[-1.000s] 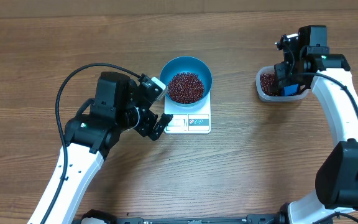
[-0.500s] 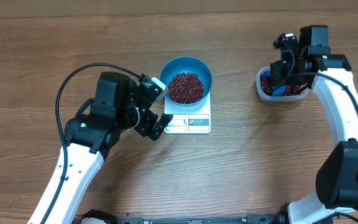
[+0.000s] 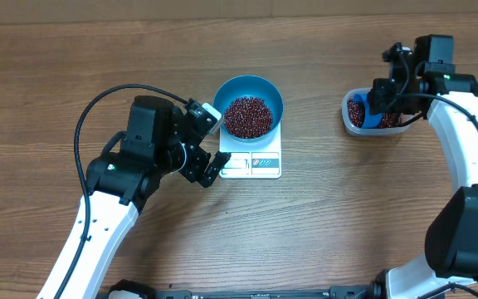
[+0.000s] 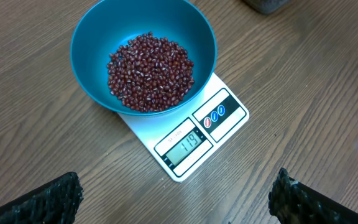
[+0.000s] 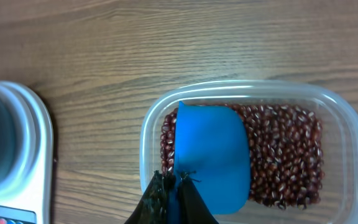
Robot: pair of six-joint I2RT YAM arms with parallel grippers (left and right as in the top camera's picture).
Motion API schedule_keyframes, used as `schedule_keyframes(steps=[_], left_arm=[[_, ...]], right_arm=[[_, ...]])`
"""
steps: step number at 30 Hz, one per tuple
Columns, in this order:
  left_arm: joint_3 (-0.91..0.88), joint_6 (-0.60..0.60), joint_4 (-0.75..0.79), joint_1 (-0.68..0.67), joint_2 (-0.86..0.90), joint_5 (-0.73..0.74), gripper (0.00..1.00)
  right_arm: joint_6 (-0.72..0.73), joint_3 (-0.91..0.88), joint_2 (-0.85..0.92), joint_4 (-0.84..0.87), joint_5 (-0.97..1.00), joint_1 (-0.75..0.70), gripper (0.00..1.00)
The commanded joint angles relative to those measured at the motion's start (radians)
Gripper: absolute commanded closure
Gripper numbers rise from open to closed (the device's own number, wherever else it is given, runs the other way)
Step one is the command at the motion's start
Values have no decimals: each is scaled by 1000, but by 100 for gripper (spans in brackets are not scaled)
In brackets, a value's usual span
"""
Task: Scoop item into bowl and weigh 150g on scale
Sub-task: 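Drag the scoop through the beans with the right gripper to fill it, then lift the filled scoop with the right gripper and carry it left over the bowl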
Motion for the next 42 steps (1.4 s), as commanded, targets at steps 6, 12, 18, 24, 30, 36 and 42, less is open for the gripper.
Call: schedule_keyframes(steps=[6,12,18,24,30,36,42], left_arm=[[-10,15,3,4,6,18,0],[-10,15,3,4,6,18,1],[-10,15,3,4,6,18,0],[-10,15,3,4,6,18,0],[-10,15,3,4,6,18,0],[-10,15,3,4,6,18,0],[-10,15,3,4,6,18,0]], right_arm=[[187,-8,-31,-7,-115,-114,96],[187,-8,-31,-3,-252,-209,96],[184,-8,-31,-9,-297,-260,96],[180,-8,-31,-2,-298,-265,96],[180,-8,-33,-2,-373,-266,96],[181,-8,-33,-3,-389,-266,96],[180,-8,-39,-17,-389,-267,96]])
